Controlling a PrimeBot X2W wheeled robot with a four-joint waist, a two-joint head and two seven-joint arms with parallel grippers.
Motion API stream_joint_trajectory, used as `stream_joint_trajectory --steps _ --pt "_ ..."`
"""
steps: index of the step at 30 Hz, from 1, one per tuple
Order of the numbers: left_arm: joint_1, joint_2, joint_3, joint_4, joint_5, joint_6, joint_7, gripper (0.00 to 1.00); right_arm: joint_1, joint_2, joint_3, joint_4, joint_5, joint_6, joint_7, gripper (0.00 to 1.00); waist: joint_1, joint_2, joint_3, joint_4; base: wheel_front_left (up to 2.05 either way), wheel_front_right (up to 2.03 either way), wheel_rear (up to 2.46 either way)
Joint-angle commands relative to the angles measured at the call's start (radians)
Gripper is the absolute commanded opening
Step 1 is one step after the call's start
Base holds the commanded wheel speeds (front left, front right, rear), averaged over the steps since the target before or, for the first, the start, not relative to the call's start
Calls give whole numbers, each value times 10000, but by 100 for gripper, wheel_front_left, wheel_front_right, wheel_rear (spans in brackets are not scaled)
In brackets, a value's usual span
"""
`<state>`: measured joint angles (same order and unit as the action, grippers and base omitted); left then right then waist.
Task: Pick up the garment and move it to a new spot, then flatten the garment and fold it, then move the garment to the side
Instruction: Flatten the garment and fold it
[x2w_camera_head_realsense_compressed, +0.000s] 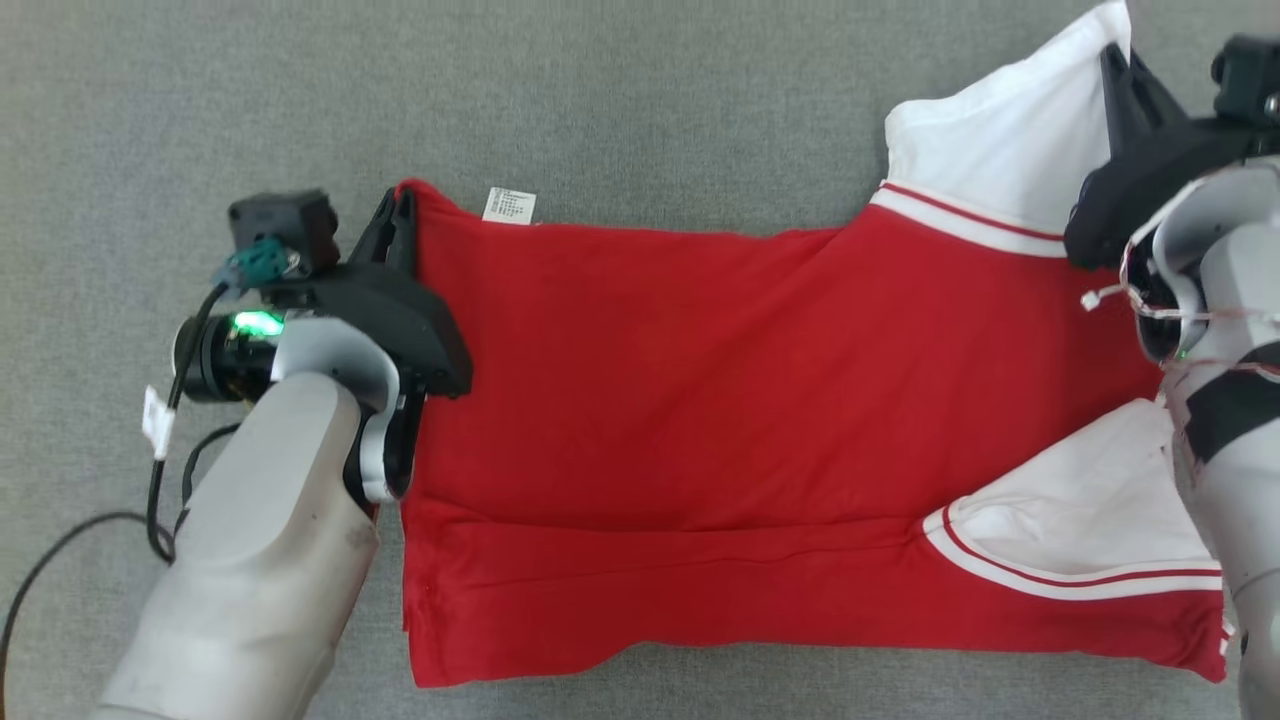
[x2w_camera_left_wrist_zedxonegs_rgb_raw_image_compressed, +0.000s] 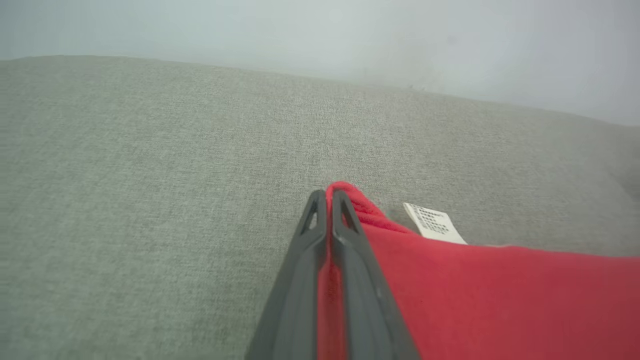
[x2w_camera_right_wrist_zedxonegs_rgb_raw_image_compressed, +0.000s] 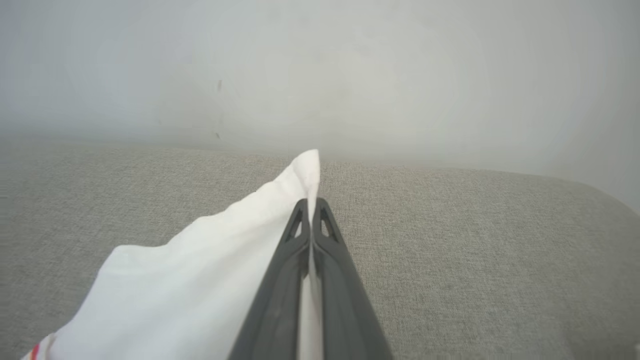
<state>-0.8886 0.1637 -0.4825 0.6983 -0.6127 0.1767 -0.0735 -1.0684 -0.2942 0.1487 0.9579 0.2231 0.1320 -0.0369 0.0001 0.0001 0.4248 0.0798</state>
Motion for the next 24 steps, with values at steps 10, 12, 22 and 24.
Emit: stream_joint_trajectory --steps 10,12,22,24 --pt "1482 162 383 -703 -485 26 -845 0 2096 -263 378 -1105 905 -29 -786 0 -1 -1 -1264 -333 0 0 0" --pt "2090 171 409 -1006 -647 74 -917 0 2925 -398 477 -1551 1122 -29 -819 0 -1 -1 -1617 -407 0 0 0" --pt "4271 327 315 -1895 -1050 380 -632 0 5495 -763 794 -2882 1521 -29 63 0 -1 -1 -2599 -690 0 0 0" --pt "4688 364 347 -2057 -1105 509 -601 0 5876 -797 792 -3105 1527 -29 198 0 -1 -1 -2751 -743 0 0 0"
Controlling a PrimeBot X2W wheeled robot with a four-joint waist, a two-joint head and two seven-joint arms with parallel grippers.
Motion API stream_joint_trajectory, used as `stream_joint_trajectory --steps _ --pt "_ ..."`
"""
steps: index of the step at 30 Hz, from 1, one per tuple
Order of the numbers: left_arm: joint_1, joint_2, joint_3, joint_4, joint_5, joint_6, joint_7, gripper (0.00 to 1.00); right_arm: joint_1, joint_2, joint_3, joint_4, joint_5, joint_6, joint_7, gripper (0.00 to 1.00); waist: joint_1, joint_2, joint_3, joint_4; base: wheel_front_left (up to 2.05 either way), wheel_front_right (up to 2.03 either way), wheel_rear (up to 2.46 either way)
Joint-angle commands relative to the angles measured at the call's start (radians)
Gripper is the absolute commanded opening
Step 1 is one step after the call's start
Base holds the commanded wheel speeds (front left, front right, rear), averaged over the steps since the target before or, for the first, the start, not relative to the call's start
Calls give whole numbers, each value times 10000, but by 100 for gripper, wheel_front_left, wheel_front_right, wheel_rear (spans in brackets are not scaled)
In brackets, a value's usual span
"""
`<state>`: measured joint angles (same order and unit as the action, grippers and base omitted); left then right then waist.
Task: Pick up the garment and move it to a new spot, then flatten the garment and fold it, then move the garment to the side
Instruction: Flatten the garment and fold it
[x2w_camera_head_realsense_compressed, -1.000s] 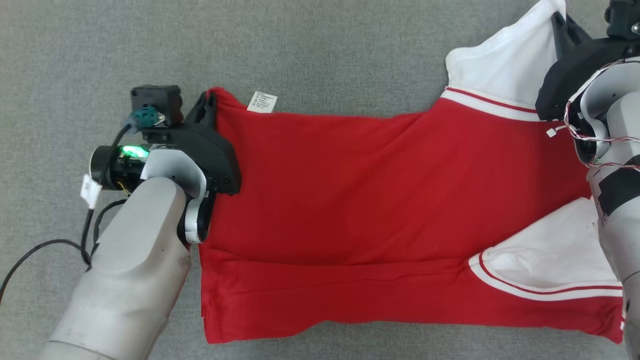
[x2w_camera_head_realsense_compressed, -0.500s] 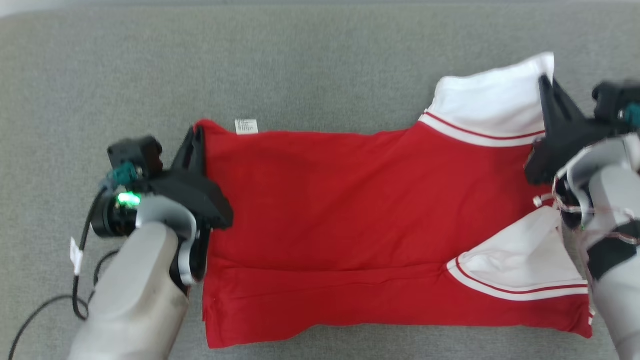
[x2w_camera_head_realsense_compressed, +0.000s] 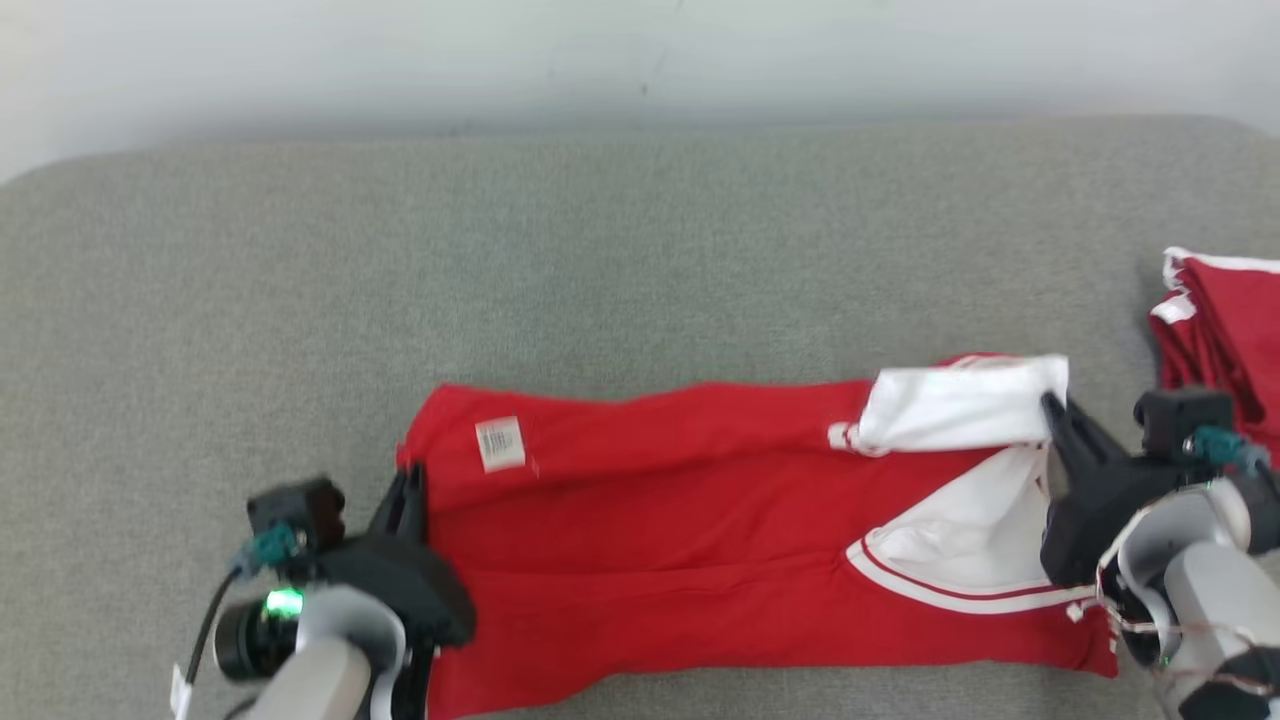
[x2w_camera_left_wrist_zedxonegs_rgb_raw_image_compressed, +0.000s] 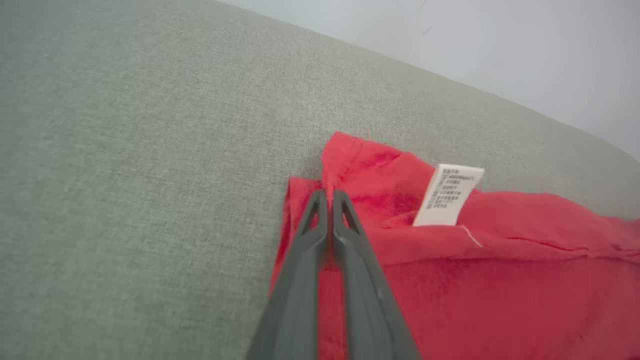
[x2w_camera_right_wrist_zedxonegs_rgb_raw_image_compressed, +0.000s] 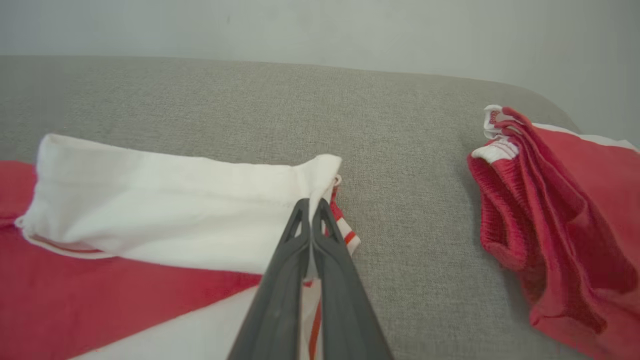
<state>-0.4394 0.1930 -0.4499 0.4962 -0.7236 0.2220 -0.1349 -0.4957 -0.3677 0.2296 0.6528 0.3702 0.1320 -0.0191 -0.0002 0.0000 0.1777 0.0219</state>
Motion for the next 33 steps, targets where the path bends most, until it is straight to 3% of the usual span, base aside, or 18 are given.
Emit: stream_joint_trajectory --steps 1,12,13,14,23,33 --pt "401 80 34 -112 -58 73 21 0 326 -61 -24 -150 43 -30 78 0 2 0 -371 -196 0 0 0" --pt "1758 171 -115 -887 -283 390 241 3 1671 -76 -328 -1130 -597 -30 627 3 2 0 -914 -377 0 0 0" --pt "1808 172 -118 -926 -298 411 250 35 1783 -70 -313 -1189 -638 -30 734 46 2 0 -941 -378 0 0 0" --pt "1852 169 -100 -962 -312 437 223 100 1890 -40 -260 -1251 -610 -30 843 100 2 0 -965 -376 0 0 0" --pt "2324 392 114 -1316 -2 378 -854 100 2614 -71 -51 -1975 -400 -30 1337 100 2 0 -1284 -372 0 0 0" --pt "3423 679 1407 -2868 1930 -324 -1301 100 3297 85 -940 -2726 120 -30 2274 100 2 0 -1548 -230 0 0 0"
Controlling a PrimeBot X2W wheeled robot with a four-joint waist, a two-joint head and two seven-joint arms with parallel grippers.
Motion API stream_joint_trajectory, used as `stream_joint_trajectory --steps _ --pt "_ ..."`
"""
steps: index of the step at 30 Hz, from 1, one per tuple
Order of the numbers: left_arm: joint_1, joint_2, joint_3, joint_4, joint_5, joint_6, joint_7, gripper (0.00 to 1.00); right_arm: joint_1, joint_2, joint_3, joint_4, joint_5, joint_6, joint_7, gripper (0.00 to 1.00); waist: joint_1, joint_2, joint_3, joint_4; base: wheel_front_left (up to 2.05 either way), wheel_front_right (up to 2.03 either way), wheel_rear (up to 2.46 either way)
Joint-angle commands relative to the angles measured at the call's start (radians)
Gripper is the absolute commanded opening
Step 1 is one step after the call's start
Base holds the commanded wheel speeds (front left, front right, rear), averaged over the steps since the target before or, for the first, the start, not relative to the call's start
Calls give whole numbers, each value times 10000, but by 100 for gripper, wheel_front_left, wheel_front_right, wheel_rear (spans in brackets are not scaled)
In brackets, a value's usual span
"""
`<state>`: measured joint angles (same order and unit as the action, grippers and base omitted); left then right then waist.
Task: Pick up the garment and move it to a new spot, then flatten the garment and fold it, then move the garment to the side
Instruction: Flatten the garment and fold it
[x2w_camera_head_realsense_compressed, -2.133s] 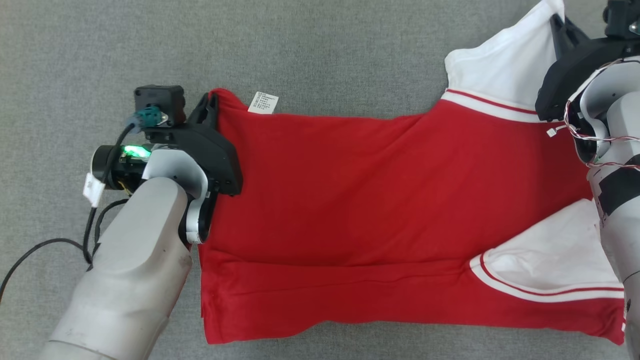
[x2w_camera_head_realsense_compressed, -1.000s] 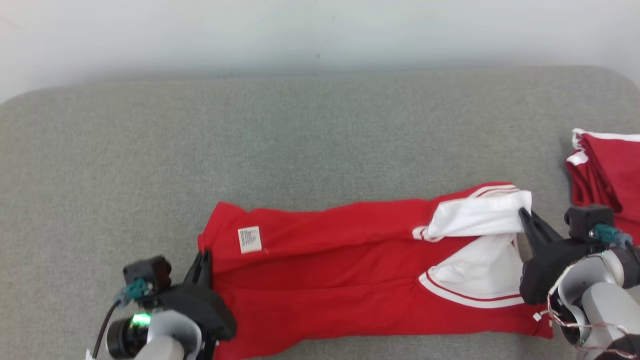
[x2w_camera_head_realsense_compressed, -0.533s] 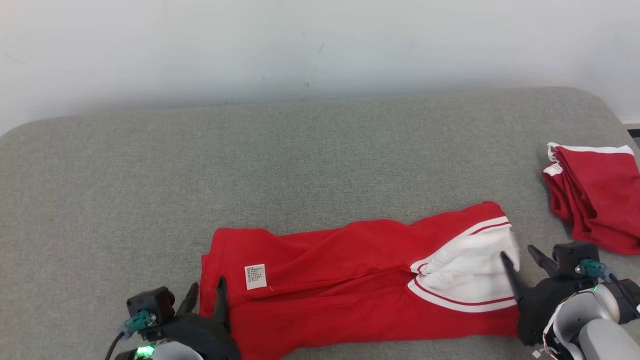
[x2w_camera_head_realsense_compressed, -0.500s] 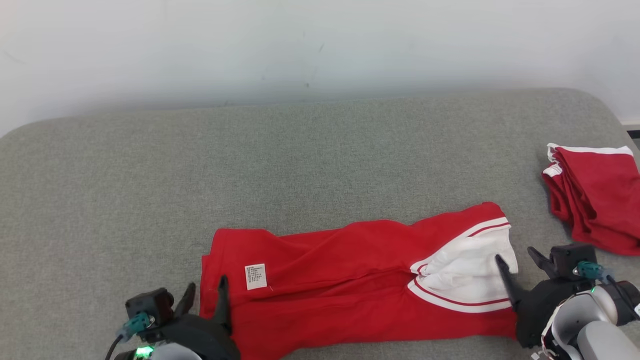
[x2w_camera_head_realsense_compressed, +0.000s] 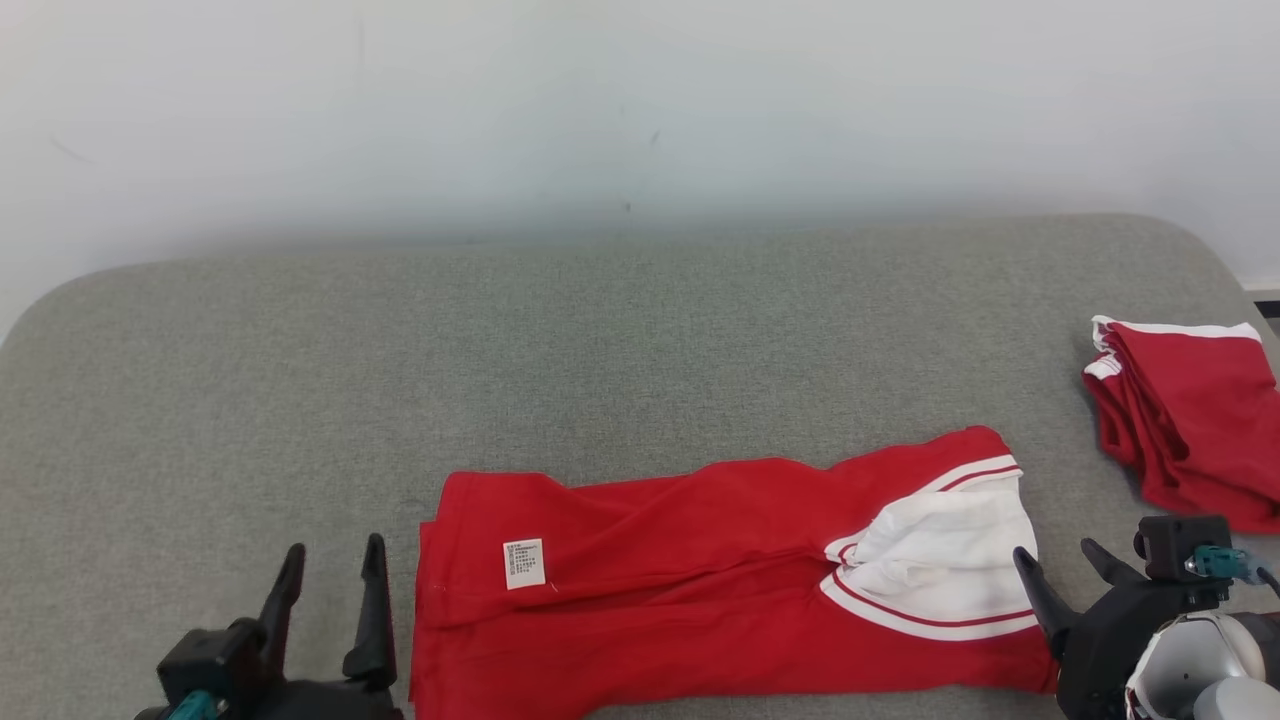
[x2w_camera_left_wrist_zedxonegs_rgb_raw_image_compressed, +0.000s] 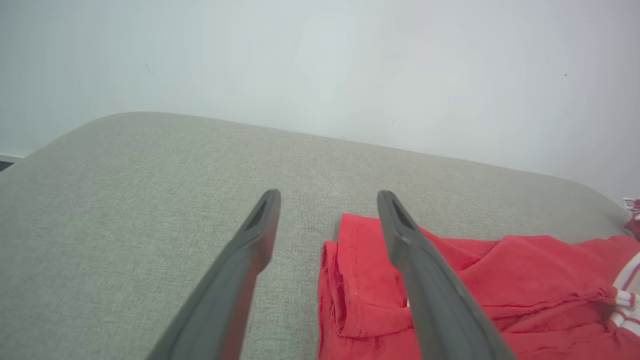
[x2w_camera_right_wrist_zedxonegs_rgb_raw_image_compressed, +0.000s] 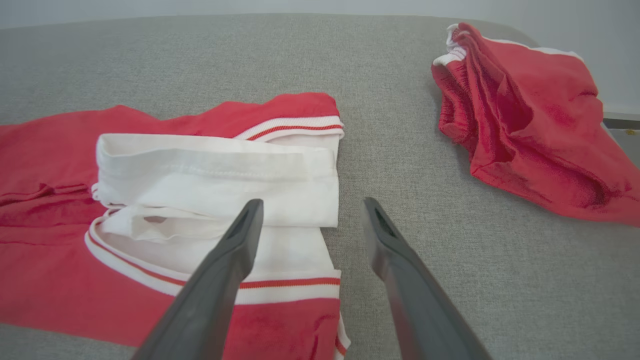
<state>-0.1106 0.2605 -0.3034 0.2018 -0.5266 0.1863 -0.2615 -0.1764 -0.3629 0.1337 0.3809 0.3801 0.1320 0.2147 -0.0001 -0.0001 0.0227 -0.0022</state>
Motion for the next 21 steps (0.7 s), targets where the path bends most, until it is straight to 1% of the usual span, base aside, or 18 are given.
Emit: stream_joint_trajectory --steps 1,6,10,15,21 --pt "270 -51 178 -142 246 -54 -37 100 86 61 -87 -21 86 -30 151 100 1 1 14 32 0 0 0" --pt "794 -441 1325 -913 1348 -568 -37 100 -263 186 -505 69 507 -30 1418 100 1 1 178 175 0 0 0" --pt "1082 -858 2069 -1214 2030 -1099 -29 100 -687 270 -841 307 389 -30 1965 100 1 1 384 293 0 0 0" --pt "1339 -1349 2661 -1317 2660 -1593 -30 100 -1250 406 -1258 961 153 -30 2778 100 1 1 725 494 0 0 0" --pt "1264 -1732 3046 -1356 3125 -2034 -31 100 -1660 620 -1424 1639 -128 -30 3137 100 1 1 1072 774 0 0 0"
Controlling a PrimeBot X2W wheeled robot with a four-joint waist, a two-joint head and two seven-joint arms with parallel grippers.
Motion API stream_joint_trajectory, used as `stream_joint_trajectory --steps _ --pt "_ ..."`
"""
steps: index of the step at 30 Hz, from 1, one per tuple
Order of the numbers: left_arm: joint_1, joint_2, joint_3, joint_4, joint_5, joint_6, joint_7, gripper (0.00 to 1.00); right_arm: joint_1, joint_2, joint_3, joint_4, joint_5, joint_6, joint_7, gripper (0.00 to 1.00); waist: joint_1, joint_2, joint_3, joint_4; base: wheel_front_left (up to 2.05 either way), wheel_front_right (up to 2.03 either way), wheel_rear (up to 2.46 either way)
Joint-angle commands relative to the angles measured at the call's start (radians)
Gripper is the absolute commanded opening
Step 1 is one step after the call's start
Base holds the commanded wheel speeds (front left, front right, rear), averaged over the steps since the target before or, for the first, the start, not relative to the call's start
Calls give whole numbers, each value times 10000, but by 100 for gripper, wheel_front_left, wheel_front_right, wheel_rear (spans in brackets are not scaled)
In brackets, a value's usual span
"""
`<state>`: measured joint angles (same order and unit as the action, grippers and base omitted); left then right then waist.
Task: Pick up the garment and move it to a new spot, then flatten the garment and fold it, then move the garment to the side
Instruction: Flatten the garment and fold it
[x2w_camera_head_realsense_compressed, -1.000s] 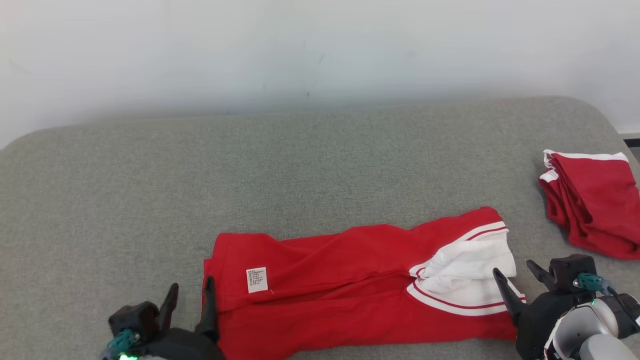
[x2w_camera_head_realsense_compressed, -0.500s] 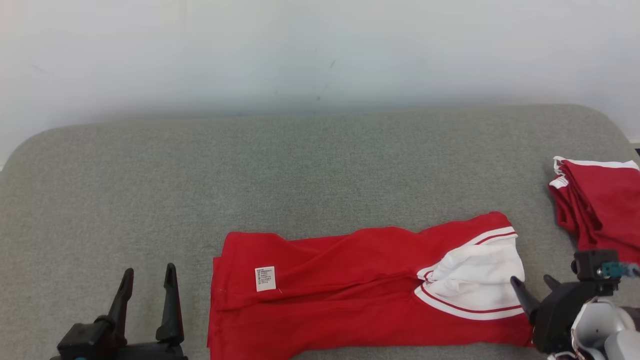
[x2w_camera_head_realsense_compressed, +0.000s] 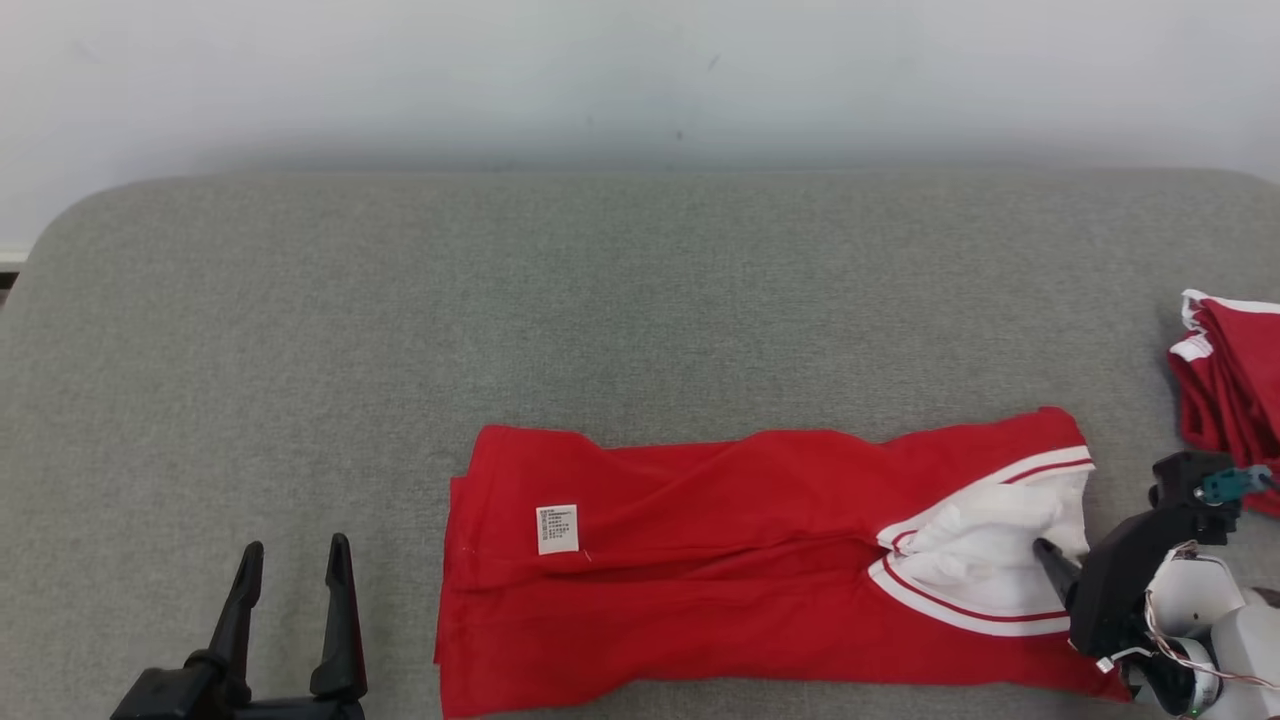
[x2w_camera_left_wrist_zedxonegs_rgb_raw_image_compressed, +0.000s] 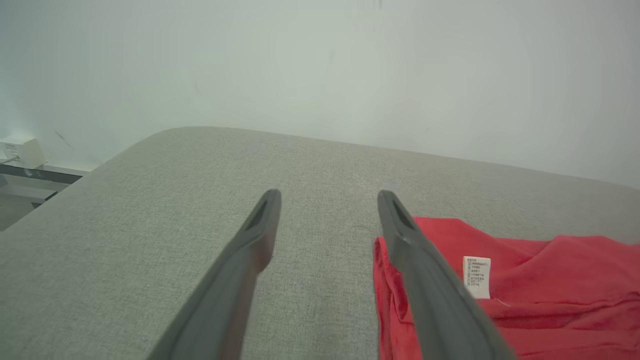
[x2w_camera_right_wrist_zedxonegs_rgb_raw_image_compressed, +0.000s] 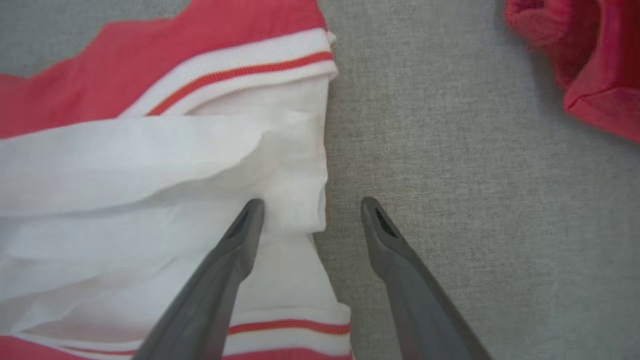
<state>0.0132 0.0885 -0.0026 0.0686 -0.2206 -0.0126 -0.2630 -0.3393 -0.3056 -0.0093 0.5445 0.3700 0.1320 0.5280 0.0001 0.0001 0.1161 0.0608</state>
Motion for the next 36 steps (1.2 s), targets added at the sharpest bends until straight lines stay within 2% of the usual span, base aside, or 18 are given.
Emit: stream_joint_trajectory --steps 1,10,11,12,13,14,21,25,32,36 --pt "2 -58 84 -16 128 -74 -16 100 -55 112 18 111 8 -30 71 100 -1 -1 174 188 0 0 0" --pt "-19 -301 326 93 379 -359 -16 100 18 788 629 798 203 32 493 100 -1 -1 273 354 0 0 0" --pt "-10 -319 330 101 409 -381 -16 100 42 842 698 848 229 32 536 88 -1 -1 268 361 0 0 0" --pt "0 -331 337 102 424 -391 -16 100 51 866 738 867 240 33 511 15 -1 -1 262 365 0 0 0" --pt "0 -331 337 102 424 -391 -16 100 51 866 738 867 240 33 511 15 -1 -1 262 365 0 0 0" --pt "16 -342 347 106 435 -378 -16 100 57 879 775 858 260 33 418 0 -1 -1 253 363 0 0 0" --pt "189 -367 365 107 476 -359 -16 100 105 432 193 753 -233 -31 -489 0 -1 -1 -5 227 0 0 0" --pt "432 -380 368 70 476 -312 -16 100 323 154 -420 255 -743 -33 -921 0 -1 -1 -346 -7 0 0 0" --pt "862 -381 271 22 248 -126 -16 100 880 -171 -1418 -934 -1767 -31 -788 0 -1 -1 -880 -457 0 0 0" --pt "1065 -382 205 -23 145 19 -17 100 1080 -383 -1647 -1742 -2361 -31 -592 0 -1 -1 -1104 -672 0 0 0"
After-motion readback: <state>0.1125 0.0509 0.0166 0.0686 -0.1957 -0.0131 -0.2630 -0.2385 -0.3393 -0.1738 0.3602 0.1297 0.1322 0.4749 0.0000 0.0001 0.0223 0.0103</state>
